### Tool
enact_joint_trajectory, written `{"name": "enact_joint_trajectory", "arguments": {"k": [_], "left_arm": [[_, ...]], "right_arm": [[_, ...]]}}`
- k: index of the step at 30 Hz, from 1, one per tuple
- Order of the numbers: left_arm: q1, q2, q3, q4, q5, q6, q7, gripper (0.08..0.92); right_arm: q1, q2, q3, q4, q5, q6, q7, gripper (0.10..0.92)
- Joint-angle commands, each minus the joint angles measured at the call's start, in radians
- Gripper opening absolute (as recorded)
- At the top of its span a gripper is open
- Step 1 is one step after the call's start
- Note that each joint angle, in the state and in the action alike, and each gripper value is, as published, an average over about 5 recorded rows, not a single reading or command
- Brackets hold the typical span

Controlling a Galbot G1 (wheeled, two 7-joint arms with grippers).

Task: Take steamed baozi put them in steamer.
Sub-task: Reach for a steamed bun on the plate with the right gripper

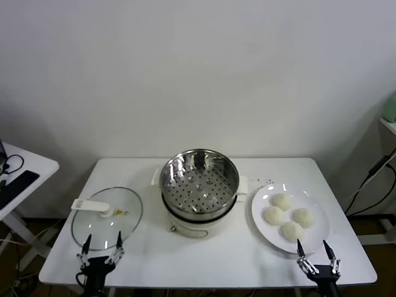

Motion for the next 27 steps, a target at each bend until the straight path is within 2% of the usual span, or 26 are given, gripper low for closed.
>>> {"name": "enact_joint_trajectory", "arguments": {"k": [1,9,15,21,27], "left_arm": [[0.0,-0.029,0.007,0.002,0.017,-0.007,0.001,0.823],[-0.001,-0.018,0.008,0.006,0.033,-0.022,0.001,0.823],[-0.007,-0.012,0.011,0.013,0.047,-0.032,0.002,0.823],[-0.012,-0.006,0.019,0.019,0.055,-0.038,0.005,0.823],[-0.019,0.0,0.026,0.029,0.06,-0.044,0.006,0.823]], "right_arm": [[0.124,-0.086,0.005,0.129,-0.004,-0.361,0.062,0.823],[0.359,-0.287,-0.065,0.14,0.037,-0.694,0.043,0.823],[0.492,-0.5,-0.139,0.119,0.079,-0.908,-0.087,0.823],[0.555,-0.682,-0.21,0.044,-0.068,-0.909,-0.302,0.823],[0.642,-0.787,-0.308,-0.059,-0.269,-0.767,-0.522,0.823]]}}
